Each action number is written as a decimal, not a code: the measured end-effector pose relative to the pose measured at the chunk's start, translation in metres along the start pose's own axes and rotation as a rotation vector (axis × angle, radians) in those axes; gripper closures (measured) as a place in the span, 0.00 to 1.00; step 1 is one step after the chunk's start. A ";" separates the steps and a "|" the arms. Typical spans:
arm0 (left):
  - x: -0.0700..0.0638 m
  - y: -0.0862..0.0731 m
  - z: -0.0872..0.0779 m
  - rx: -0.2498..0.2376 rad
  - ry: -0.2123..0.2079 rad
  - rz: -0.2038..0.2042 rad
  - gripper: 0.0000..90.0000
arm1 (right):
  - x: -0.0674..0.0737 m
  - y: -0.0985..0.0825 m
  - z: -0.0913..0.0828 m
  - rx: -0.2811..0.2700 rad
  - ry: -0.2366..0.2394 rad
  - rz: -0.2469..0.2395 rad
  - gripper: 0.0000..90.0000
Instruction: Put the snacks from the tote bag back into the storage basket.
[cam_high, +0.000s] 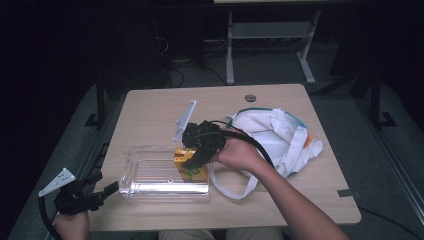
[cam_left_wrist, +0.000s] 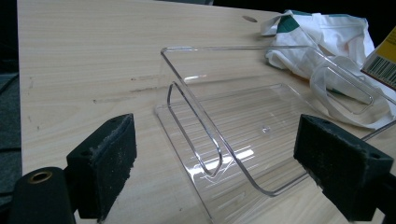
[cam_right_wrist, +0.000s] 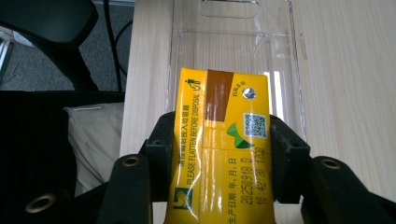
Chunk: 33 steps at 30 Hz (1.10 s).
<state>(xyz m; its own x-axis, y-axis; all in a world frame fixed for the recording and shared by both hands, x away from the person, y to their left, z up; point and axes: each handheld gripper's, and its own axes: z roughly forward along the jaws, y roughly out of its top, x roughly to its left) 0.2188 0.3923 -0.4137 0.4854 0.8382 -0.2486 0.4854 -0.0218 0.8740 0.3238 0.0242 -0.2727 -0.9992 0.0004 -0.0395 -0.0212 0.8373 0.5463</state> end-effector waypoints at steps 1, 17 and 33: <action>0.000 0.000 0.000 0.000 0.000 0.002 0.14 | 0.000 0.001 0.001 0.004 -0.004 0.002 0.58; 0.000 0.000 0.000 -0.002 0.001 -0.003 0.14 | -0.001 0.005 0.020 0.016 0.011 0.000 0.58; -0.002 0.001 0.000 -0.005 -0.009 0.001 0.14 | -0.004 -0.005 0.039 0.020 0.022 0.026 0.57</action>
<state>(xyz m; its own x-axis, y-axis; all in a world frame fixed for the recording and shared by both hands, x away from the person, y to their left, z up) 0.2188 0.3907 -0.4126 0.4921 0.8335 -0.2513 0.4815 -0.0201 0.8762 0.3290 0.0413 -0.3081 -0.9999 0.0102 -0.0070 0.0049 0.8477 0.5305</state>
